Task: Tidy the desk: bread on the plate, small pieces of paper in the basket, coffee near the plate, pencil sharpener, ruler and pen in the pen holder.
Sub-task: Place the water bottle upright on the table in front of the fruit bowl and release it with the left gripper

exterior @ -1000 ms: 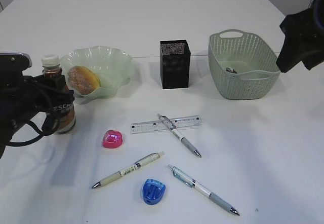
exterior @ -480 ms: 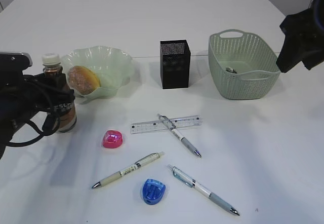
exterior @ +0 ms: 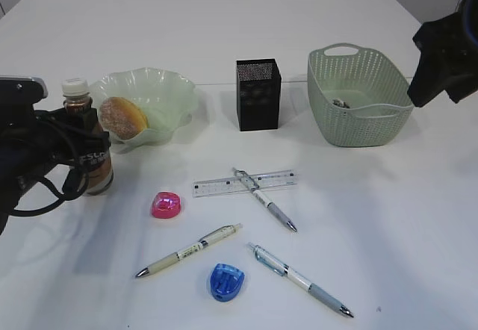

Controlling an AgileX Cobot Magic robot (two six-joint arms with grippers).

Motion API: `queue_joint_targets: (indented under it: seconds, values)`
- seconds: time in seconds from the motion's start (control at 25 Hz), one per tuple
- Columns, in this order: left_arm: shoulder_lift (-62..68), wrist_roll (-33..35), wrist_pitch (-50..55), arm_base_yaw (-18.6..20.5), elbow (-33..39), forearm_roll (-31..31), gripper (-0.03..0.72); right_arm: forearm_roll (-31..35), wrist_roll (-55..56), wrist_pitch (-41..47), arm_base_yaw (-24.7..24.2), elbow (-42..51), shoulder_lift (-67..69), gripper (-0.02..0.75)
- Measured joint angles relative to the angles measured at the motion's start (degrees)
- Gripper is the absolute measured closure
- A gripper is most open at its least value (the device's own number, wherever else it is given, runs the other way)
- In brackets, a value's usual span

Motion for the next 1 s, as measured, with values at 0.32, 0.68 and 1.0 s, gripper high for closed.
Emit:
queue_joint_targets:
  seconds: [0.32,0.68,1.0]
  values:
    - [0.0,0.0,0.0,0.0,0.0,0.8,0.397,0.0,0.0,0.0,0.0,0.0,0.0,0.299]
    - [0.0,0.0,-0.1,0.0,0.4,1.5,0.395,0.0,0.0,0.0,0.0,0.0,0.0,0.299]
    - [0.0,0.0,-0.1,0.0,0.5,2.0,0.364,0.2,-0.1,0.0,0.0,0.0,0.0,0.299]
